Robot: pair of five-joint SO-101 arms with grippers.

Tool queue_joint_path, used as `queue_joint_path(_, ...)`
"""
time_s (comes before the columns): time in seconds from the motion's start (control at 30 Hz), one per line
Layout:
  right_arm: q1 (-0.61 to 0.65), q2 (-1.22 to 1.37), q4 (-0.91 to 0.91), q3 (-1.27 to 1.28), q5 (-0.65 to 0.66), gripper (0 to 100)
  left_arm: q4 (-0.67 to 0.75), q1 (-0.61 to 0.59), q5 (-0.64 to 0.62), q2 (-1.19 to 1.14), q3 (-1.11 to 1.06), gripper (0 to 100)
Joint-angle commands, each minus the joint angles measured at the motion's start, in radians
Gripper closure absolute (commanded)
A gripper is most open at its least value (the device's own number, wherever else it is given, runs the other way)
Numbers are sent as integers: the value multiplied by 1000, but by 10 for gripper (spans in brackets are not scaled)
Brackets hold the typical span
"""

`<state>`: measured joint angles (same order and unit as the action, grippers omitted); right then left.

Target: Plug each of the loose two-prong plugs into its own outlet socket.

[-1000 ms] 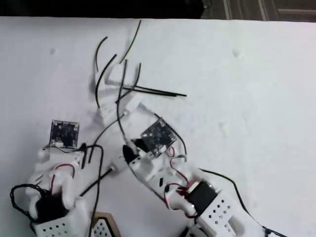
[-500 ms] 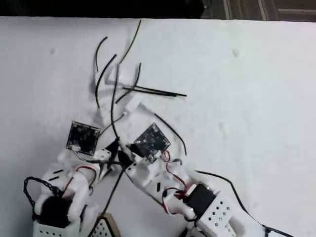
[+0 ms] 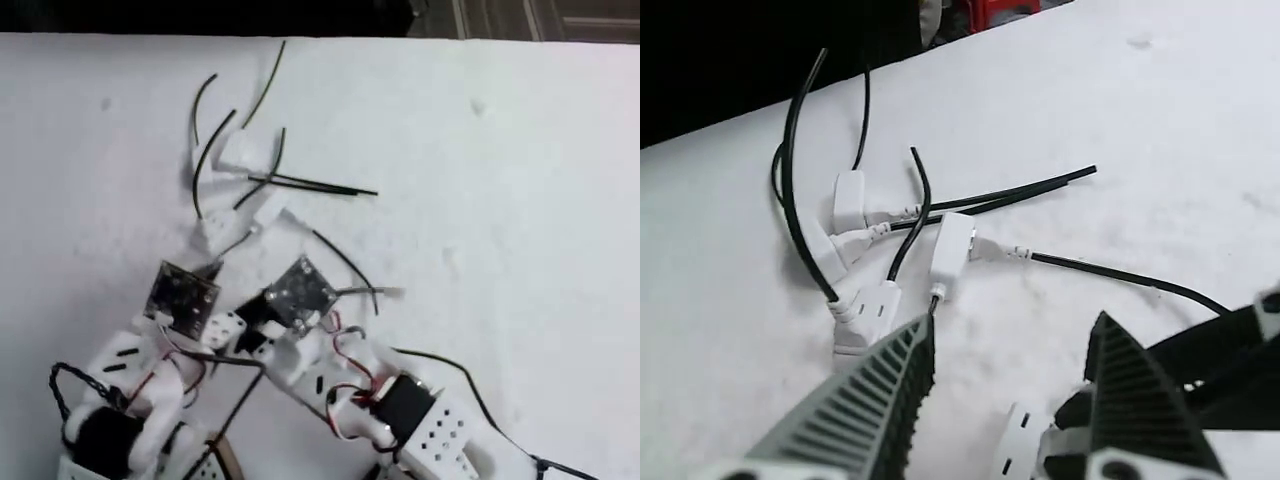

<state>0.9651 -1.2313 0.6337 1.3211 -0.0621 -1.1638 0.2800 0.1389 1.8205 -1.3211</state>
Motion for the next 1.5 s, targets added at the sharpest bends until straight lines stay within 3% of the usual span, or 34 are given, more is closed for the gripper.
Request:
queue_joint_path(0.0, 12, -5, 24, -14, 12, 981, 17, 33, -9, -1, 40, 745)
queue_joint_path(0.27, -10, -5, 31, -17, 12, 981, 15, -19, -9, -1, 38, 747)
queue_joint_path(0.43, -58, 4, 25, -12, 12, 981, 12, -186, -5, -1, 34, 747)
queue_joint_path(0.63, -61, 16, -15, -12, 12, 981, -98, -380, 0, -1, 29, 747)
queue_joint_path(0.87, -101, 271, -114, -75, 12, 982, -77, -599, -2, -1, -61, 747)
queue_joint_path(1.13, -137, 519, -208, -161, 11, 982, -23, -608, -2, -1, -129, 747)
queue_joint_path(1.47, -136, 581, -260, -161, 12, 982, -20, -608, -2, -1, -130, 747)
